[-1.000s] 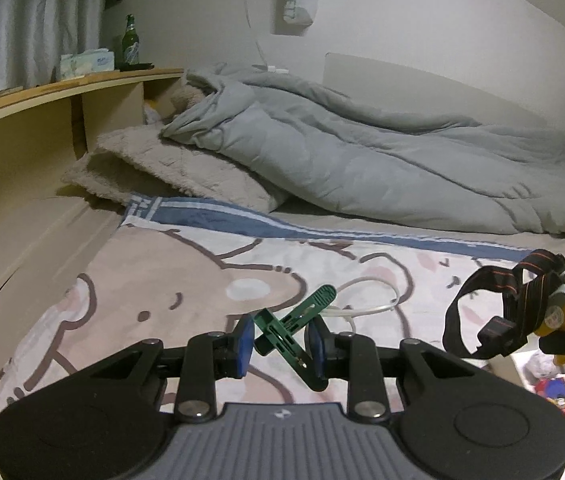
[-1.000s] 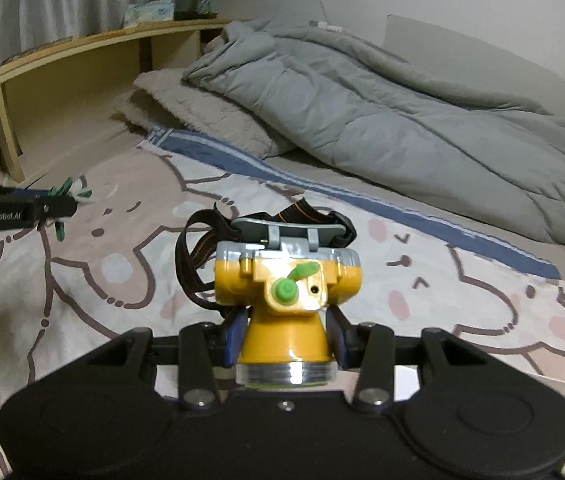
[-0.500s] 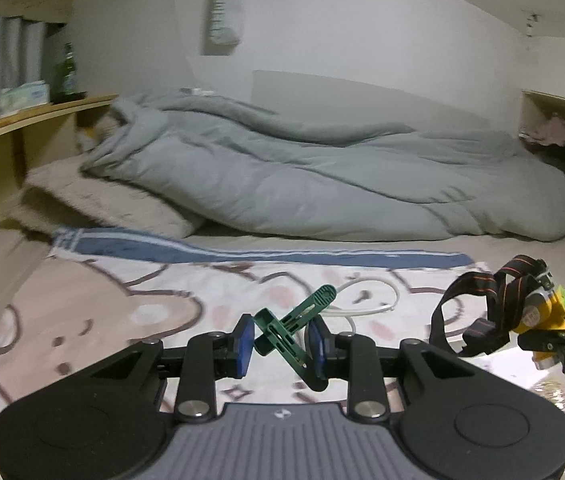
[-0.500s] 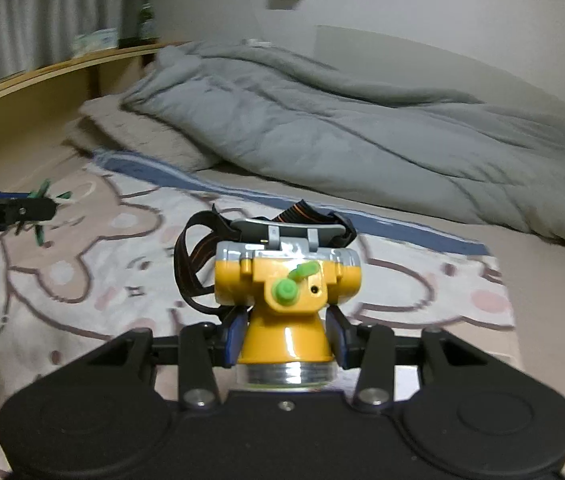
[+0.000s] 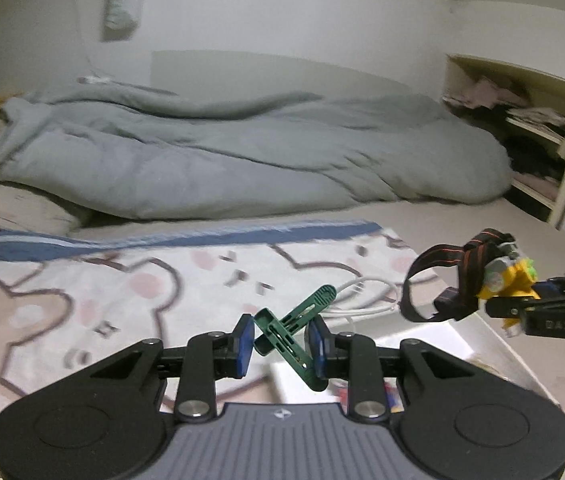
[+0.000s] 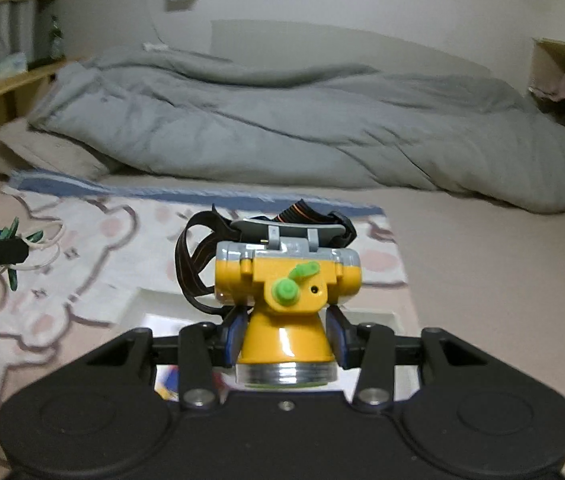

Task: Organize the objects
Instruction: 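Lower and open both tools to drop the headlamp and peg into the box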

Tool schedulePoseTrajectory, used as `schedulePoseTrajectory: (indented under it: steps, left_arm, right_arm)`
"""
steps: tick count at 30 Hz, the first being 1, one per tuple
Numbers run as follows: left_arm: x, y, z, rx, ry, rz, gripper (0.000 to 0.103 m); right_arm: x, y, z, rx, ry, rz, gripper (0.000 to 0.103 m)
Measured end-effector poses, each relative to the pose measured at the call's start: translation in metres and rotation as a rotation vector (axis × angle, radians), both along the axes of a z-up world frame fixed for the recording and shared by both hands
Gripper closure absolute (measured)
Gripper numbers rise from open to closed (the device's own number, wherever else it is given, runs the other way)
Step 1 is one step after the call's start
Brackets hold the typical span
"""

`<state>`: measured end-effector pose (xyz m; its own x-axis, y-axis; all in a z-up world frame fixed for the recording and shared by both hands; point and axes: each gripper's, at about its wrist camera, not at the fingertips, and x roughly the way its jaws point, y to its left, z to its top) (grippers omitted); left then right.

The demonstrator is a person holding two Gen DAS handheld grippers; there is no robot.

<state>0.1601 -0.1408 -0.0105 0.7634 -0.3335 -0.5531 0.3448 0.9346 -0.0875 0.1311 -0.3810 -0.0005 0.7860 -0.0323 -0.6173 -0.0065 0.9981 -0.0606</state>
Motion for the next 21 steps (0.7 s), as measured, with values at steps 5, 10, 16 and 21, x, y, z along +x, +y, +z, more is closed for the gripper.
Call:
schedulePoseTrajectory:
  steps: [5,10,16,21]
  left_arm:
    - [0.006,-0.034,-0.021,0.001,0.049,-0.070,0.072]
    - [0.013,-0.056,-0.040,0.007,0.092,-0.121,0.072]
    - [0.024,-0.076,-0.052,0.037,0.126,-0.177,0.072]
    - [0.033,-0.083,-0.062,0.057,0.147,-0.205,0.072]
  right_arm:
    - [0.002,-0.022,-0.017,-0.004,0.090,-0.047,0.059]
    - [0.015,-0.035,-0.042,-0.016,0.226,-0.087,0.059]
    - [0.038,-0.038,-0.063,0.003,0.275,-0.095,0.059]
    - [0.062,-0.043,-0.072,0.041,0.253,-0.118,0.059]
